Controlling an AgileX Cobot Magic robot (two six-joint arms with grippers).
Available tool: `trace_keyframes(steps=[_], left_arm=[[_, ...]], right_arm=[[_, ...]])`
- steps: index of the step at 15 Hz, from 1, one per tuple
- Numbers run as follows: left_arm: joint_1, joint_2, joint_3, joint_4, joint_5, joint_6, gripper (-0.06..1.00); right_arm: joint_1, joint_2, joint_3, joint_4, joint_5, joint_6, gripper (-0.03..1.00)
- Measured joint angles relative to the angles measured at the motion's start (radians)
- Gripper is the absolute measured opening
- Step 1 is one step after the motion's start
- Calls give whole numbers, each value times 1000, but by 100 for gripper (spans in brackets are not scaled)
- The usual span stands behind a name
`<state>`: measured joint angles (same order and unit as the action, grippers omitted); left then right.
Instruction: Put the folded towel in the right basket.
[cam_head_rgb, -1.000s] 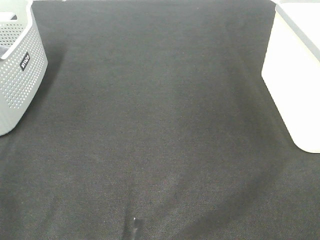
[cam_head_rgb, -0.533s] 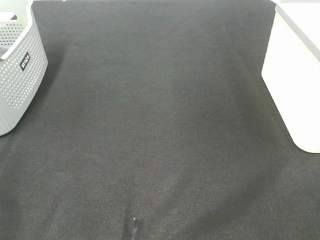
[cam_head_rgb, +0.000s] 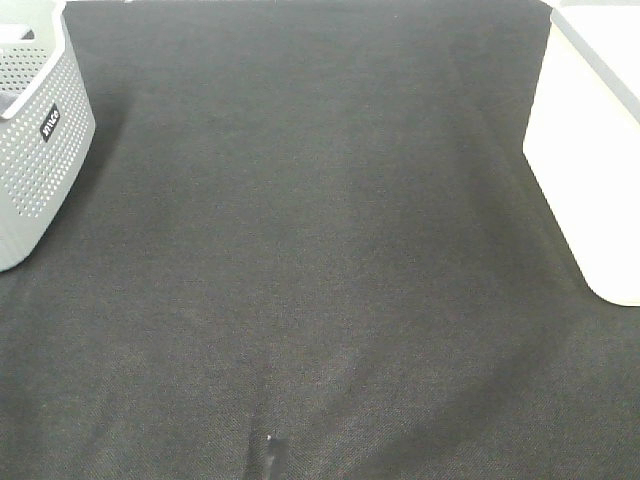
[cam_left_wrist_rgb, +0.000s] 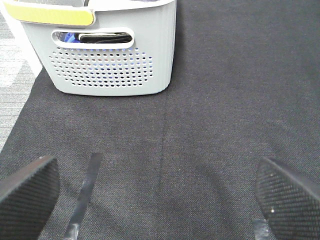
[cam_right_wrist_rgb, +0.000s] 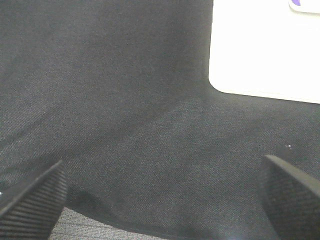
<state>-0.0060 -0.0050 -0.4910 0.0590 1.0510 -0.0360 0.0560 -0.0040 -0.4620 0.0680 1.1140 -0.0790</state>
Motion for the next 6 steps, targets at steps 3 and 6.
trace_keyframes(steps=[3, 6], left_arm=[[0, 0, 0, 0, 0, 0, 99], [0, 0, 0, 0, 0, 0, 99]], right_arm=[[0, 0, 0, 0, 0, 0, 98], [0, 0, 0, 0, 0, 0, 98]])
